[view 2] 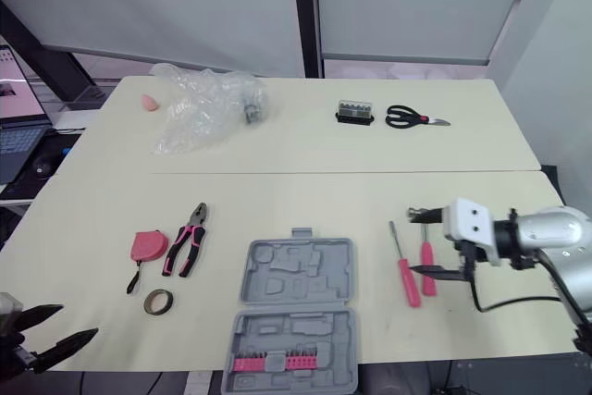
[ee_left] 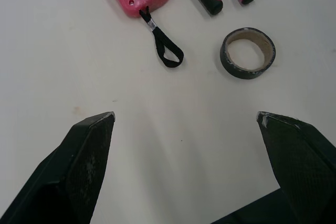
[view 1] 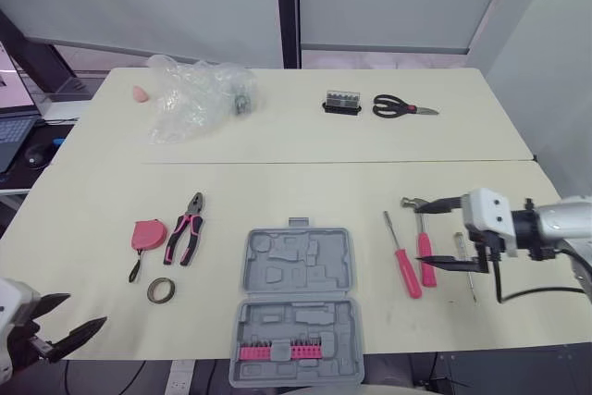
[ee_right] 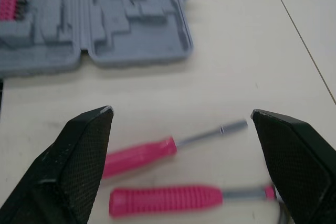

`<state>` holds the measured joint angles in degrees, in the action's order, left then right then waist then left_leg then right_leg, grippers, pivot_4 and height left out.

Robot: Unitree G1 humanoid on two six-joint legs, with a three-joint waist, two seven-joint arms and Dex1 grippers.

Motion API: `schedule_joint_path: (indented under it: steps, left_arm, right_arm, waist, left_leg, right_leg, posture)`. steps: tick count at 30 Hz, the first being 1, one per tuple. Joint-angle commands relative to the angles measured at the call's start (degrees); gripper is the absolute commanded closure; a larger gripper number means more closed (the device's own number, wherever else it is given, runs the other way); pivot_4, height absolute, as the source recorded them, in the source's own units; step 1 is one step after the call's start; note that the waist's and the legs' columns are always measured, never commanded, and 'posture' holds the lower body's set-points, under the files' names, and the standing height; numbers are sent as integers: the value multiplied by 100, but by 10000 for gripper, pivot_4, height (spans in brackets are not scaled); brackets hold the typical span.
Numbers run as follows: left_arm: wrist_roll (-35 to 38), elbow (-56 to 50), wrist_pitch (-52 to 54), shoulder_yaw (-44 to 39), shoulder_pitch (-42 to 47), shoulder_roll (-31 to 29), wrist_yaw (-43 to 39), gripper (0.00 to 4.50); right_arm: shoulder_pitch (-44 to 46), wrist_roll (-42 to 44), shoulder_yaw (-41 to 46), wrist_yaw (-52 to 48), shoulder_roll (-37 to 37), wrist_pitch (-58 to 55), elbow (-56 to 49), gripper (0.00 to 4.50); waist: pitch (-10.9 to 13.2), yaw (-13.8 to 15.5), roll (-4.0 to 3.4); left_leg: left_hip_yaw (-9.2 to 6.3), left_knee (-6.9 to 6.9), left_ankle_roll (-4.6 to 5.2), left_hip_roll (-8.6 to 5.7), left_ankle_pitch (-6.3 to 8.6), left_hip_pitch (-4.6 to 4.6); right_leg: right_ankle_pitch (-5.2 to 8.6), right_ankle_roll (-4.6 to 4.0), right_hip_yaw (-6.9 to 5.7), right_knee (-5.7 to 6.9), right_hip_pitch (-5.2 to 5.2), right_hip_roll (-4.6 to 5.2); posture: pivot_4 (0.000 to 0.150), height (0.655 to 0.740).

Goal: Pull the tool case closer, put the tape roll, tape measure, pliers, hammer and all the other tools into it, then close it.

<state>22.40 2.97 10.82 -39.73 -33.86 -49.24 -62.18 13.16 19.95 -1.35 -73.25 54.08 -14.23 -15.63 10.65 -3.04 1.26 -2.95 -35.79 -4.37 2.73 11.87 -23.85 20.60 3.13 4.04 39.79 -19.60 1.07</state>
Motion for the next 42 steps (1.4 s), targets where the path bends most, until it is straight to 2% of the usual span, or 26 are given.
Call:
schedule_joint_path:
  steps: [1, 5, 8, 12, 19, 23, 31, 42]
  left_arm:
    - [105, -839, -2, -129, -237, 21, -146, 0]
    - [169, -1391, 101, 125, -28, -133, -302, 0]
    - [130, -1568, 63, 412, 198, -251, -507, 5182]
    - [-116, -1387, -314, 933, 439, -461, -912, 17255]
    - [-848, 135, -1869, 1931, 1307, -762, -1538, 17255]
    - [-1003, 937, -2478, 2228, 1655, -794, -1701, 17255]
    - [-1145, 1762, -2678, 2634, 2226, -791, -1625, 17255]
    - [-1434, 1948, -2405, 3301, 2804, -693, -1403, 17255]
  right_arm:
    - [687, 514, -446, -96, -341, -758, -409, 195]
    - [1229, 660, -842, -85, -771, -1137, -442, 195]
    - [1418, 513, -1029, -64, -955, -1022, -379, 0]
    - [1485, 551, -1128, 110, -1144, -1158, -495, 0]
    - [1361, 457, -1310, 374, -1305, -1252, -735, 0]
    - [1233, 429, -1344, 504, -1330, -1290, -896, 0]
    - [1047, 452, -1310, 623, -1277, -1374, -1079, 0]
    - [1019, 473, -1296, 613, -1230, -1415, -1107, 0]
  waist:
    - [2, 37, 5]
    - [2, 128, 5]
    - [2, 136, 5]
    - [2, 118, 5]
    - [3, 110, 3]
    - [4, 113, 3]
    - [4, 114, 3]
    - [4, 109, 3]
  left_leg:
    - [-3, 0, 0, -1, 0, -2]
    - [-7, -2, -1, 0, 0, 0]
    - [-5, -3, -1, -3, 0, -1]
    - [-1, 0, 0, -3, 0, -3]
    - [1, -1, 0, 0, 0, -2]
    - [3, 0, 0, -1, 0, -4]
    - [3, -3, 0, 1, 0, -7]
    - [3, -3, 1, 1, 0, -7]
  right_leg:
    - [0, 0, -2, -3, 0, 1]
    - [0, -1, -7, 0, 0, 1]
    - [0, -1, -6, -1, 0, 1]
    - [0, -1, -4, -3, -3, 0]
    - [0, -2, -4, 7, -12, -4]
    - [0, -2, -3, 6, -17, -3]
    - [0, -2, -3, 14, -21, -4]
    - [0, -2, -4, 17, -22, -5]
  posture:
    - [1500, 7400]
    - [1500, 7400]
    - [1500, 7400]
    - [1500, 7400]
    - [1500, 7400]
    - [1500, 7400]
    - [1500, 7400]
    - [1500, 7400]
